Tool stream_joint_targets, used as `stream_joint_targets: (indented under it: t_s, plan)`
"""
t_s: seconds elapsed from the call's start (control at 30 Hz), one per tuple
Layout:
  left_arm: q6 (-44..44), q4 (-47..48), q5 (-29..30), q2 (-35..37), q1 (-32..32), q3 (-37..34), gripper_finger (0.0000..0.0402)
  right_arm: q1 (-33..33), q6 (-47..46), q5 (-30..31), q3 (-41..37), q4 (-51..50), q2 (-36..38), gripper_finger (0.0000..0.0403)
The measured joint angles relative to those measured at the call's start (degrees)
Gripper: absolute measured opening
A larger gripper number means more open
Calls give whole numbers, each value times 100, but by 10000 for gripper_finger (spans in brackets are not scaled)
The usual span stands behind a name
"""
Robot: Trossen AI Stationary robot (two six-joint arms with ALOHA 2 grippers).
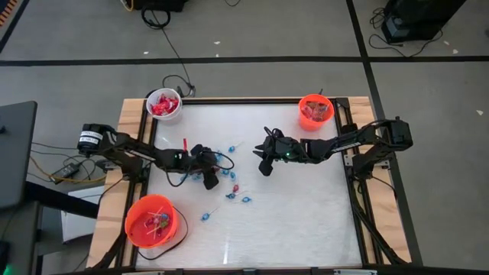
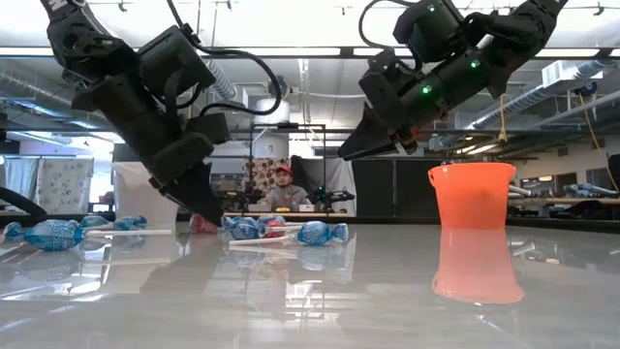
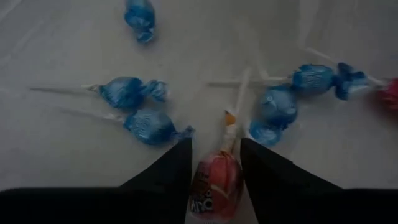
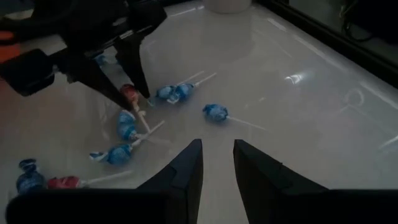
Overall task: Sort candy by brand, put in halloween buckets
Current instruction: Put the top pink lollipop into the bottom orange bucket
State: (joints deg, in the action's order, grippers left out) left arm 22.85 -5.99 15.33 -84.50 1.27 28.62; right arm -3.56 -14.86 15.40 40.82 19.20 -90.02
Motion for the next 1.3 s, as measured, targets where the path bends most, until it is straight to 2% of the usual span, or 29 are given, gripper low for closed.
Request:
stream_joint_targets:
  t_s: [0.2, 0.97, 1.13, 1.3]
  plan:
    - [-8, 161, -67, 61, 1, 7, 132, 49, 179, 4, 0, 44, -2, 103]
    - [269, 489, -63, 59, -4, 7, 138, 129, 195, 0, 2, 28, -2, 103]
    - [275, 445, -43, 58, 4, 7, 118, 129, 197, -7, 2, 11, -2, 103]
    - [276, 440, -30, 98, 7, 4, 109, 129, 297, -319, 4, -82, -4, 103]
